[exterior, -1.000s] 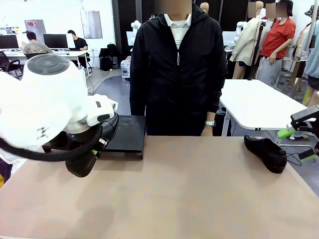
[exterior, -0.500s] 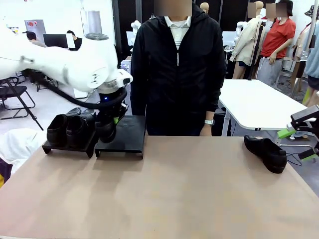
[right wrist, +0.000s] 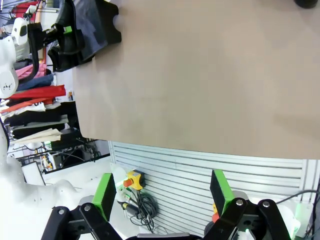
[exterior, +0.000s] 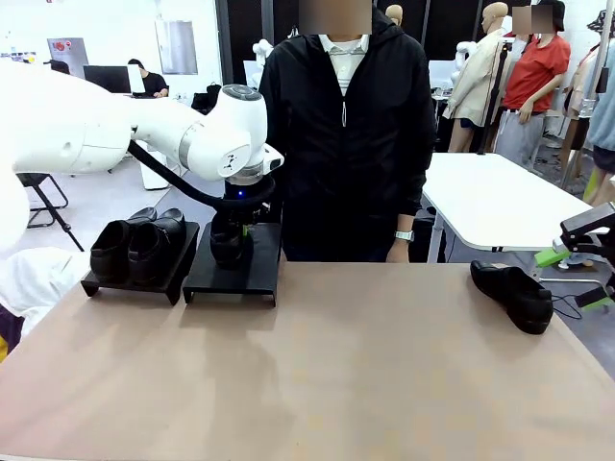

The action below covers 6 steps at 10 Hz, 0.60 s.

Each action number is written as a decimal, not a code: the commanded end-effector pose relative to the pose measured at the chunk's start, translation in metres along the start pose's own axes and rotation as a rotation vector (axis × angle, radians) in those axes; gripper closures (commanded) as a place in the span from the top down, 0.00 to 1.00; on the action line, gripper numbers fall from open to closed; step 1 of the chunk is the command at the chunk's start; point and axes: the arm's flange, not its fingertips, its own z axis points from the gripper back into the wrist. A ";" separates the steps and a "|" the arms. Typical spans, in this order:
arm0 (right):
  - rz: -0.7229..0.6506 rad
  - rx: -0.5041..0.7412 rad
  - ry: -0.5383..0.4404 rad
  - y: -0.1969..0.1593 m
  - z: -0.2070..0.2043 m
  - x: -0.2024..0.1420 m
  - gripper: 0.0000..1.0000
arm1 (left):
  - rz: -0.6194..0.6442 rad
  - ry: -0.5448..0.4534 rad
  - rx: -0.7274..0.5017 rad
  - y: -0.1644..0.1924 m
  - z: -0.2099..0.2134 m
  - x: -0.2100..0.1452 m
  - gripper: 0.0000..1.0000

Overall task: Organize the shoes by placing them on the stand.
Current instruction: Place the Shoe from the middle of the table onto the Shoes Stand.

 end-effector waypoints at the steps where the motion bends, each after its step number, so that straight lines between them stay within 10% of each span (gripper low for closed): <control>1: 0.007 0.014 0.002 0.001 0.002 0.001 1.00 | 0.004 0.004 0.033 0.021 0.006 -0.004 0.00; 6: 0.007 0.014 0.002 0.001 0.002 0.001 1.00 | -0.018 -0.010 0.048 0.029 -0.015 -0.012 0.00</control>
